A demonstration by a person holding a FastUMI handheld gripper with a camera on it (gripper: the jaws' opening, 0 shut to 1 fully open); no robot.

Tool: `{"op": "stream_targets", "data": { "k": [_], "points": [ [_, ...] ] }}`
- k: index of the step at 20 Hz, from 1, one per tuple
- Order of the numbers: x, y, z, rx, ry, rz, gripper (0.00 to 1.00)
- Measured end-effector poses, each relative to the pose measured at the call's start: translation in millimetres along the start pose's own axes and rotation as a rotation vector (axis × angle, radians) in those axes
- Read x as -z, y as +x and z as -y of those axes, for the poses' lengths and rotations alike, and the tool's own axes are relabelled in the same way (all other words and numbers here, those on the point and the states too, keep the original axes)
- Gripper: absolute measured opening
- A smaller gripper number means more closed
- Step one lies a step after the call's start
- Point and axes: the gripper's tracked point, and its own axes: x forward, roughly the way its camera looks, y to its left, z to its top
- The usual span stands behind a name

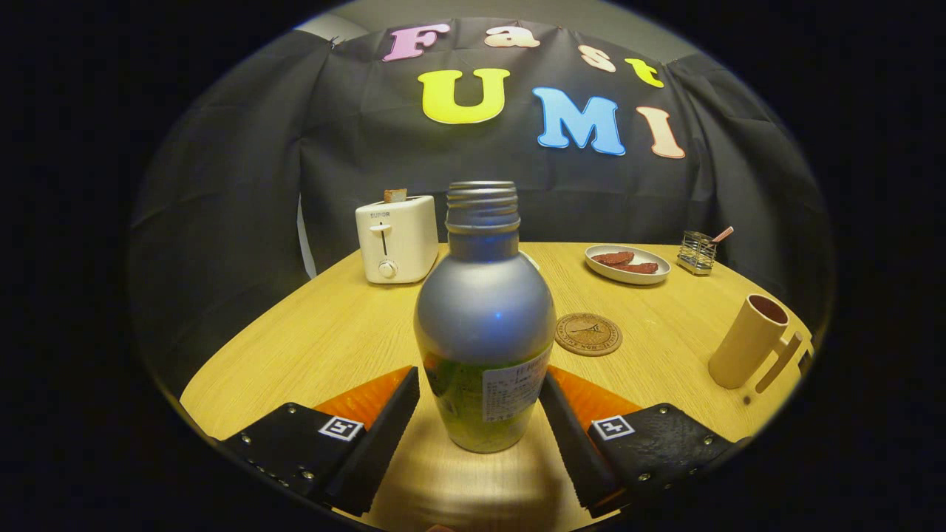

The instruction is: Take the bottle from table, then pour the juice into the cup, finally place the bottle on the coaster

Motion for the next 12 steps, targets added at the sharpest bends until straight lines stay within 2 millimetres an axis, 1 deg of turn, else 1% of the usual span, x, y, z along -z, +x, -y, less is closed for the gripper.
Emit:
{"op": "stream_targets", "data": {
  "k": [1,2,3,4,9,10,12],
  "points": [
    [2.3,0.3,0.4,0.004,-0.001,-0.005,0.97],
    [2.1,-0.7,2.5,0.007,-0.004,-0.007,0.93],
    [2.4,-0.3,1.6,0.002,-0.003,-0.006,0.89],
    [2.3,0.1,1.5,-0.001,-0.001,-0.007,0.81],
    [1.4,-0.6,-0.4,-0.029,0.025,-0.024,0.77],
    [-2.5,-1.5,0.9,-0.029,0.037,-0.023,0.75],
    [-14.3,-4.4,2.6,-0.031,0.057,-0.009,0.75]
  ]
}}
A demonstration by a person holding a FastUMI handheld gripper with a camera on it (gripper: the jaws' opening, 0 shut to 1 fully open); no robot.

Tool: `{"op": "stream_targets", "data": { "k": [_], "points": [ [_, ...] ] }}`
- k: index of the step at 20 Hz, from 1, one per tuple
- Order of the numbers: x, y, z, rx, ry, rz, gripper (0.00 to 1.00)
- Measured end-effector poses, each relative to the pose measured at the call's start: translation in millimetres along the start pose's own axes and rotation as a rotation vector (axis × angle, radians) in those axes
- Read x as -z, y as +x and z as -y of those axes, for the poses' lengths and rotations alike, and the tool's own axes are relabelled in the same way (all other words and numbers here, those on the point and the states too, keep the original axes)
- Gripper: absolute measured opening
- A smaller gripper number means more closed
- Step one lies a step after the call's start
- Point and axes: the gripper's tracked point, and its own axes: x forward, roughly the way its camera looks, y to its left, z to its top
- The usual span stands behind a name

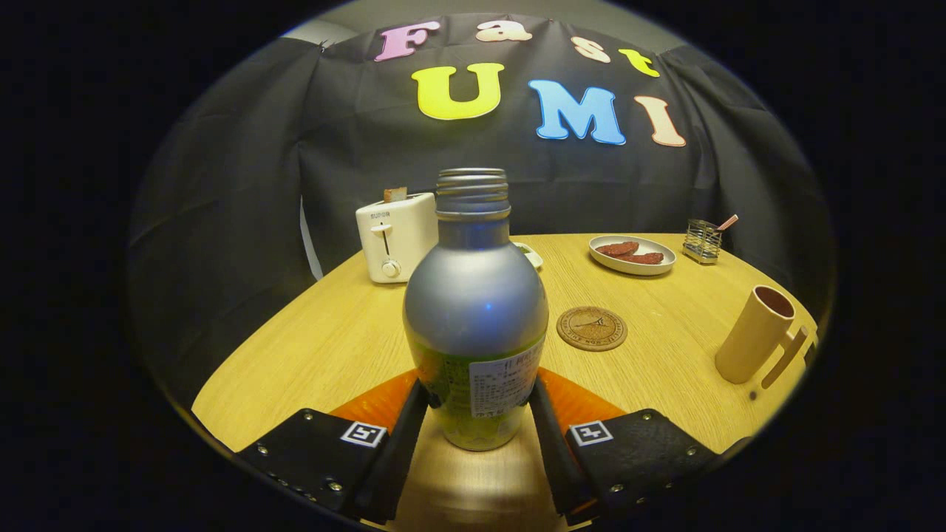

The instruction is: Take the bottle from table, then pour the juice into the cup, finally place the bottle on the coaster

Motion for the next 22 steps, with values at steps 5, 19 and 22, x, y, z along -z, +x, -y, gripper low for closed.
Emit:
{"op": "stream_targets", "data": {
  "k": [5,19,22],
  "points": [
    [-27.1,-6.3,16.8,0.034,0.035,0.017,0.75],
    [-61.2,-34.3,68.9,-0.034,0.397,0.066,0.75],
    [-62.1,-37.5,88.1,-0.035,0.485,0.072,0.75]
  ]
}}
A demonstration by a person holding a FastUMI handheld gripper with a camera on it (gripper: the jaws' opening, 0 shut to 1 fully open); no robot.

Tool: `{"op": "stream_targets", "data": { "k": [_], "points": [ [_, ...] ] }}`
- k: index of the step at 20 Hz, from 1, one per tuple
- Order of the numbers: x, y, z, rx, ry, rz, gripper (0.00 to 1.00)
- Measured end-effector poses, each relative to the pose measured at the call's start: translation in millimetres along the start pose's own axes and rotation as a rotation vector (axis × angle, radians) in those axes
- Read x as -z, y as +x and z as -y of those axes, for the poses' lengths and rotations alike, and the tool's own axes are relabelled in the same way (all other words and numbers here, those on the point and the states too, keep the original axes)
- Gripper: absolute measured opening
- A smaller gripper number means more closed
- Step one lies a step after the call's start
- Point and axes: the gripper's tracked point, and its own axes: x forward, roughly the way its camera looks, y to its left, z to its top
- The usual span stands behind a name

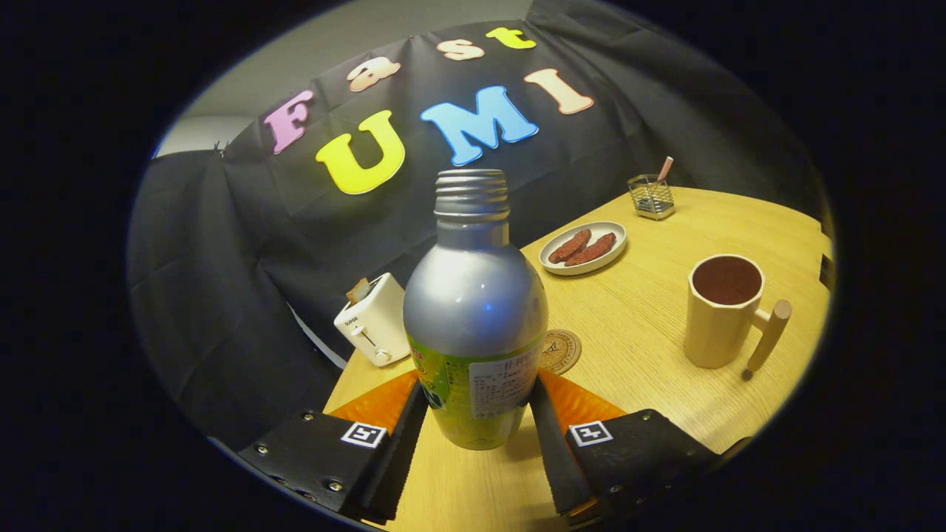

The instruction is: Take the bottle from table, then pour the juice into the cup, finally place the bottle on the coaster

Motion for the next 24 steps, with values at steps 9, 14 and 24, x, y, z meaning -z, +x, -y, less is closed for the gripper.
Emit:
{"op": "stream_targets", "data": {
  "k": [9,14,24],
  "points": [
    [-14.3,-5.3,38.1,0.012,0.196,0.016,0.75],
    [-14.5,-0.8,46.9,0.003,0.307,0.004,0.75],
    [-2.4,13.3,61.1,-0.022,0.533,-0.048,0.75]
  ]
}}
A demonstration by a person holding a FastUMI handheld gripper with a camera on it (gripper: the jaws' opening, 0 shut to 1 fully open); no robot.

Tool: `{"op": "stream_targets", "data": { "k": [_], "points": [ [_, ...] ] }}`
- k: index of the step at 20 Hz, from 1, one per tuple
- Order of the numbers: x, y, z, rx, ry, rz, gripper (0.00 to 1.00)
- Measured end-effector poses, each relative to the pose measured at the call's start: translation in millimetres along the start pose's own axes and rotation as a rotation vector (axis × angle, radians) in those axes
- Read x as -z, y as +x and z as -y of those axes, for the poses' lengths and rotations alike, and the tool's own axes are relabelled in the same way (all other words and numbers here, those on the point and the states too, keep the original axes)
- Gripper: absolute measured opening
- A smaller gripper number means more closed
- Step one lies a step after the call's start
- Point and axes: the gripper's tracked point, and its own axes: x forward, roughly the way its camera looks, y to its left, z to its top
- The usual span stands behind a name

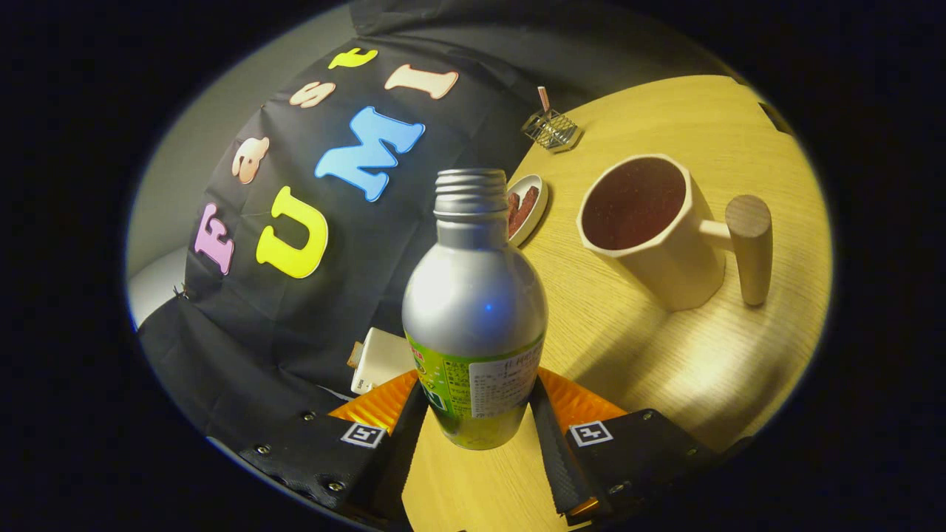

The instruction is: Take the bottle from table, then pour the juice into the cup, finally place the bottle on the coaster

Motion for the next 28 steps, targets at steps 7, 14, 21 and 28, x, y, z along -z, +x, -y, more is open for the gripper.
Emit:
{"op": "stream_targets", "data": {
  "k": [7,14,21,28],
  "points": [
    [-0.8,7.4,-0.5,-0.033,0.193,-0.031,0.75],
    [-2.5,12.4,-11.5,-0.061,0.349,-0.062,0.75],
    [-5.9,13.9,-22.2,-0.086,0.489,-0.064,0.75],
    [-13.9,13.7,-28.3,-0.096,0.623,-0.048,0.75]
  ]
}}
